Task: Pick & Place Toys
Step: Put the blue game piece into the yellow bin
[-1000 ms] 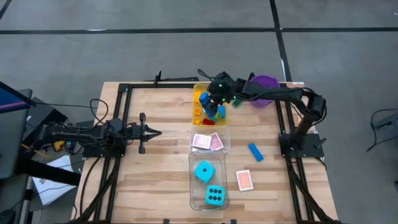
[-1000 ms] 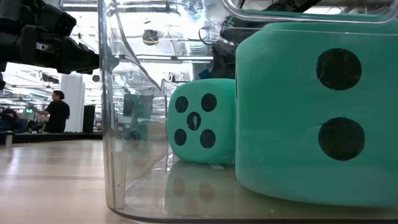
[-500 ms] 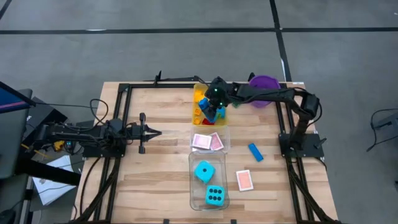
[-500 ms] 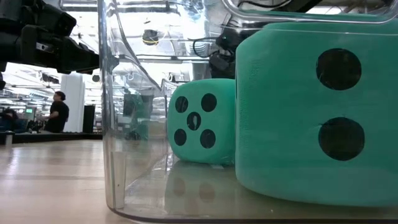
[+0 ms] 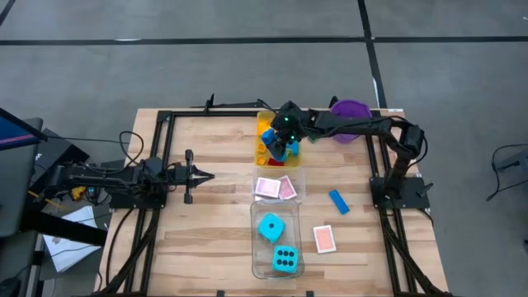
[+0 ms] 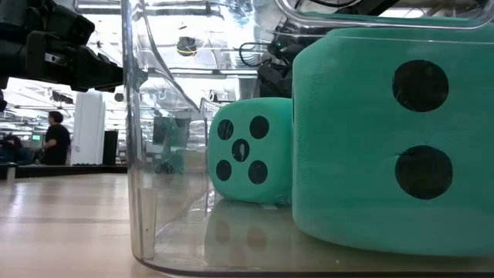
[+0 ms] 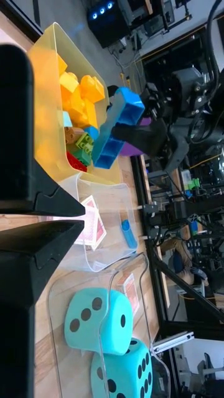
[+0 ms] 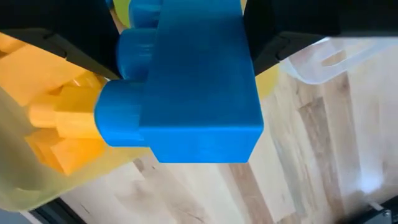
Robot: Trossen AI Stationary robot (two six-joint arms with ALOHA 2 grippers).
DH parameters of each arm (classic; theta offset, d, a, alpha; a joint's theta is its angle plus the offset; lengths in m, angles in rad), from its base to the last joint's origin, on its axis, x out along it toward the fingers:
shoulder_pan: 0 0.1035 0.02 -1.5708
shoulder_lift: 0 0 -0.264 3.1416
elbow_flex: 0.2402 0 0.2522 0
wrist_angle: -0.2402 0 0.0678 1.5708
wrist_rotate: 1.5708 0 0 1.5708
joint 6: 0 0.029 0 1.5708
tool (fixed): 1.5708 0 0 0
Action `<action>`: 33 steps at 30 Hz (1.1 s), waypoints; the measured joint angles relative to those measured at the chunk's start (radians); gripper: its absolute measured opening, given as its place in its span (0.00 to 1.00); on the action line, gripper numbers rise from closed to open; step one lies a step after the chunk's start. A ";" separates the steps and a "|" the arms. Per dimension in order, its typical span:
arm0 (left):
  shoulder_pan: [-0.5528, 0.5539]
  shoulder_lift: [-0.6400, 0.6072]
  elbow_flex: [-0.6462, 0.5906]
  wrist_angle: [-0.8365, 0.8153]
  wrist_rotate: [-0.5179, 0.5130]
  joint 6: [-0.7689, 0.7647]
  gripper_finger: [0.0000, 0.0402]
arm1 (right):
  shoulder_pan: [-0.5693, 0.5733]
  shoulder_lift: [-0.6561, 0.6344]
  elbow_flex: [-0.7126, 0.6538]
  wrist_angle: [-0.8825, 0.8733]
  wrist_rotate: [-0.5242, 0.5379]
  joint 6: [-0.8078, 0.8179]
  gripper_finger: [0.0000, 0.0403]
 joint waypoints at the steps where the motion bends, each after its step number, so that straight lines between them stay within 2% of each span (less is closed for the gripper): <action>1: 0.000 0.000 0.000 0.000 0.000 0.000 0.04 | 0.000 0.000 0.000 -0.002 0.000 0.006 0.66; 15: 0.000 0.000 0.000 0.000 0.000 0.000 0.04 | -0.019 -0.005 0.000 -0.017 0.000 0.025 0.83; 19: 0.000 0.000 0.000 0.000 0.000 0.000 0.04 | -0.028 -0.042 0.000 -0.059 0.000 0.029 0.84; 24: 0.000 0.000 0.000 0.000 0.000 0.000 0.04 | -0.026 -0.148 -0.001 -0.154 0.001 0.062 0.84; 28: 0.000 0.000 0.000 0.000 0.000 0.000 0.04 | 0.027 -0.228 0.000 -0.250 0.006 0.115 0.84; 33: 0.000 0.000 0.000 0.000 0.000 0.000 0.04 | 0.144 -0.287 0.000 -0.421 0.115 0.212 0.84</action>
